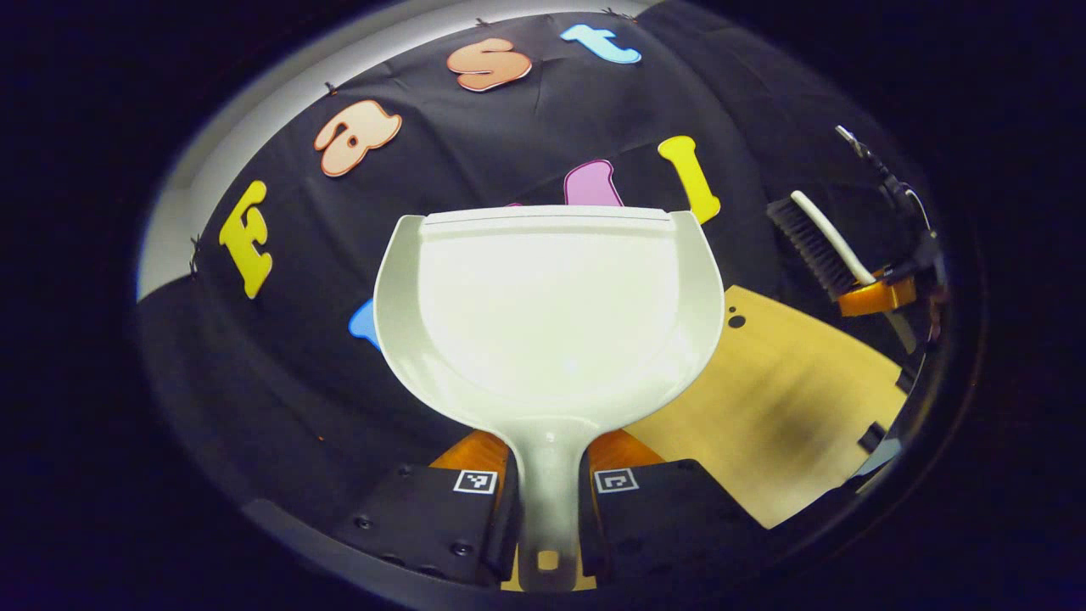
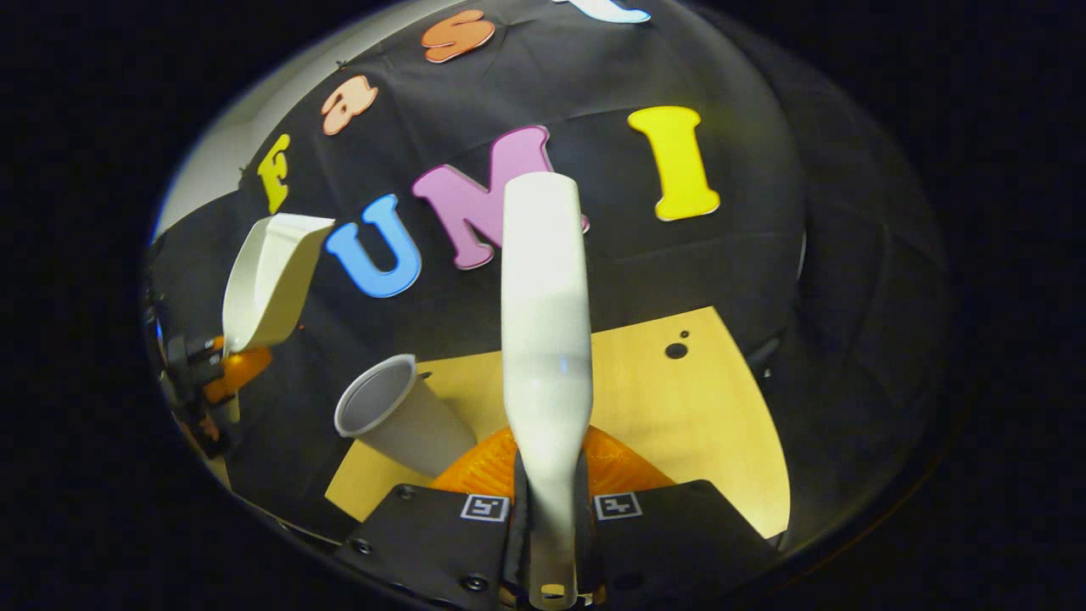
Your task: Pick up the small broom and dustpan from the desktop, sweep the trash into the dustpan with the broom, and then empty the trash into the garbage bin.
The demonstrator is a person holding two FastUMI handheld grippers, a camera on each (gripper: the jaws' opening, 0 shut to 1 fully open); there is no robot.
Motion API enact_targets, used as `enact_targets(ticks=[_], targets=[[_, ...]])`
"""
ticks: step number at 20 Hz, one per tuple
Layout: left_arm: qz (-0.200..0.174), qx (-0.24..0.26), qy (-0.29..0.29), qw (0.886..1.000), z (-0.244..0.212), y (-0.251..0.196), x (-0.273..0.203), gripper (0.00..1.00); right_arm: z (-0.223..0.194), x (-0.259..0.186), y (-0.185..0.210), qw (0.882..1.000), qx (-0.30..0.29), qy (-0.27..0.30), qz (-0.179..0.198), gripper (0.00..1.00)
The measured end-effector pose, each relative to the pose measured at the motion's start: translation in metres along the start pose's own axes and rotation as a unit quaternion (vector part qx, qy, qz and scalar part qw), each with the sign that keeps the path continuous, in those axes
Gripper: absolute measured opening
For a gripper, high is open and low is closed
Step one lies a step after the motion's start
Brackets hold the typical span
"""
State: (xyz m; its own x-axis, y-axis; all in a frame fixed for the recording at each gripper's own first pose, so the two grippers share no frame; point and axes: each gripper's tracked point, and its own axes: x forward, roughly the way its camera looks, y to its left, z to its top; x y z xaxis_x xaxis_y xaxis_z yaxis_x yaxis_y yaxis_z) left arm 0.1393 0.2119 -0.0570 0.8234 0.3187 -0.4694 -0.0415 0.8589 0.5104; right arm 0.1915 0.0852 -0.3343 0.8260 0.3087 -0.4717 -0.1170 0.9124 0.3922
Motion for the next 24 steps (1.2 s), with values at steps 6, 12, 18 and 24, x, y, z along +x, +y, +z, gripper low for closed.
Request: enact_targets(ticks=[6, 12, 18, 24], targets=[[-0.138, -0.191, 0.086, 0.968, -0.069, -0.126, 0.003, 0.25, -0.067, 0.016, -0.012, 0.996, 0.019, 0.078, -0.031, 0.22], [-0.17, -0.176, 0.247, 0.938, -0.2, -0.213, 0.063, 0.25, -0.178, 0.029, -0.027, 0.974, 0.03, 0.217, -0.053, 0.23], [-0.153, -0.153, 0.386, 0.897, -0.307, -0.266, 0.084, 0.26, -0.274, 0.049, -0.031, 0.938, 0.031, 0.335, -0.079, 0.23], [-0.159, -0.181, 0.42, 0.875, -0.3, -0.267, 0.091, 0.26, -0.308, 0.055, -0.042, 0.909, 0.008, 0.404, -0.102, 0.23]])
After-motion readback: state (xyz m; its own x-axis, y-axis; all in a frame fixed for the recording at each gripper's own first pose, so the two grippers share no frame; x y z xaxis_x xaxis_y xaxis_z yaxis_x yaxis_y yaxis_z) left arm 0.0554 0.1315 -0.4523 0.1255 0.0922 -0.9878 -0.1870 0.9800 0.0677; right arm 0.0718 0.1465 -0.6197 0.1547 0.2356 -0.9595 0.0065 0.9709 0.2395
